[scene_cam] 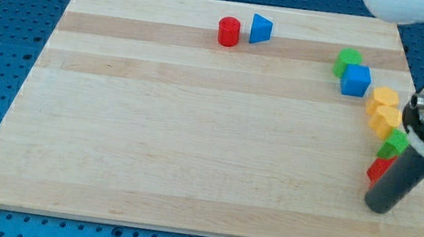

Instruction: Move blue cube above the yellow hexagon

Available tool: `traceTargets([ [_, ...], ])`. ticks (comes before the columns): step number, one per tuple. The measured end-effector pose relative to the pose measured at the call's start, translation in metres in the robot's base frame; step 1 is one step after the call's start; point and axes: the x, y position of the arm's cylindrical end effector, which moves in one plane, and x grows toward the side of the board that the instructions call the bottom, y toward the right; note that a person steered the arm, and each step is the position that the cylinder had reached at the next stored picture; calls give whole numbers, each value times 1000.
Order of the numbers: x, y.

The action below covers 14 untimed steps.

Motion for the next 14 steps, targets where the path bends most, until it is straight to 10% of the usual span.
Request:
traceTargets([
  [3, 1, 15],
  [6, -79, -126],
  [9, -183, -120],
  [14, -224, -59],
])
